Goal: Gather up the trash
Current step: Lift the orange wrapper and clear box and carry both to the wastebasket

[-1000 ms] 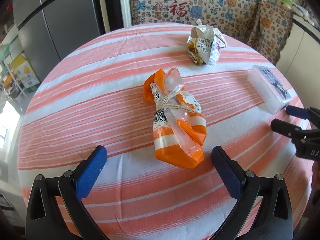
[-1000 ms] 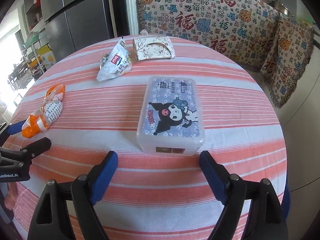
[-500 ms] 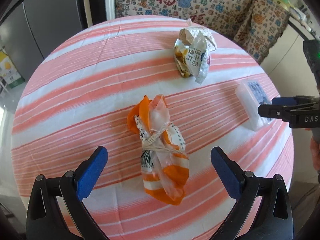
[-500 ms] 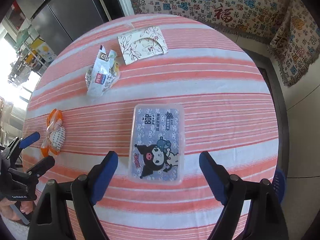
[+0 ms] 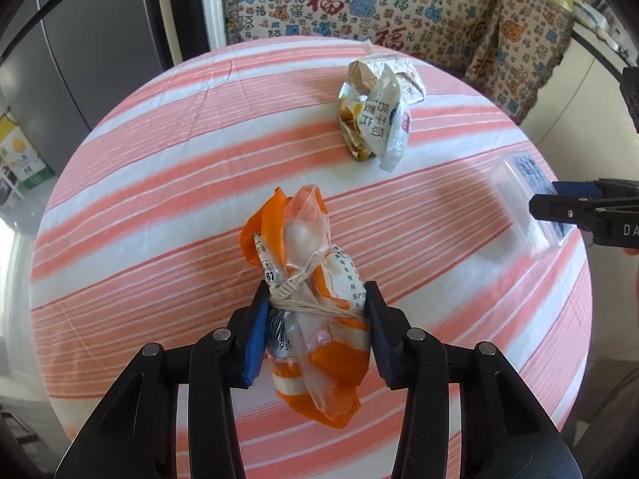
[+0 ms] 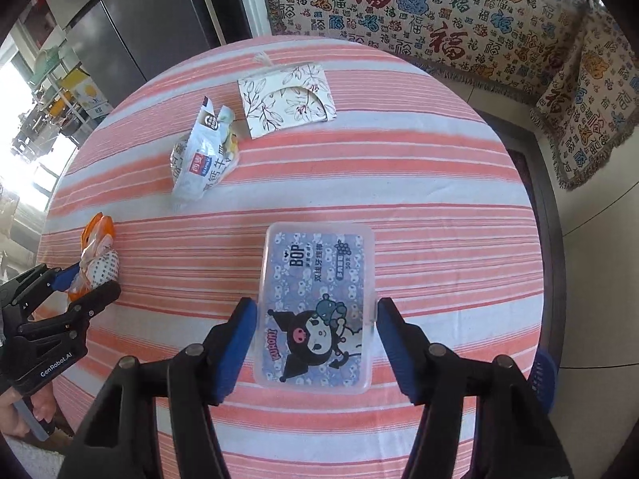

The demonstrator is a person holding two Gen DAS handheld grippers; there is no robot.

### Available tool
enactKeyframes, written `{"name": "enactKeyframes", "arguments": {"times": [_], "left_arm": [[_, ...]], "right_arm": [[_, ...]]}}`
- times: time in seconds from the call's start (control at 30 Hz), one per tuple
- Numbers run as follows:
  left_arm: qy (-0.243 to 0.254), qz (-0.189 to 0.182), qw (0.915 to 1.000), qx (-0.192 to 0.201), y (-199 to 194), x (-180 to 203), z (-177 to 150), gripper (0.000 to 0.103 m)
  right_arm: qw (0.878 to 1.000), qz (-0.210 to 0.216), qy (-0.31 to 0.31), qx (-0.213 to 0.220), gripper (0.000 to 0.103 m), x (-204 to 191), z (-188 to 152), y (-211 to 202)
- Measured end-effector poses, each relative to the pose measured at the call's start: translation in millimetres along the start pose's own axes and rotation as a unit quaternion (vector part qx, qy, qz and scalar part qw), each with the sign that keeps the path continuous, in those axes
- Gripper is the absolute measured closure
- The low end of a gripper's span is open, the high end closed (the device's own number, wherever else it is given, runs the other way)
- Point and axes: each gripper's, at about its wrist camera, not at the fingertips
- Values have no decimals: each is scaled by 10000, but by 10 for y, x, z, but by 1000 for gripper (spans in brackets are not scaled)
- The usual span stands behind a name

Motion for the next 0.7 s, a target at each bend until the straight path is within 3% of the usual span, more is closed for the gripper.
{"name": "enactKeyframes", "arguments": {"times": [0.7], "left_arm": [[719, -725, 9947, 74, -181, 1303, -31, 58]], "right_arm": [[9965, 632, 435, 320, 40, 717, -630, -169]]}}
Point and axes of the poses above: each gripper's, at about its wrist camera, not at the fingertips, and y roughly the way its jaws point, x to its right, z to its top, and after that the axes turned 12 degrees about -x, right-handed
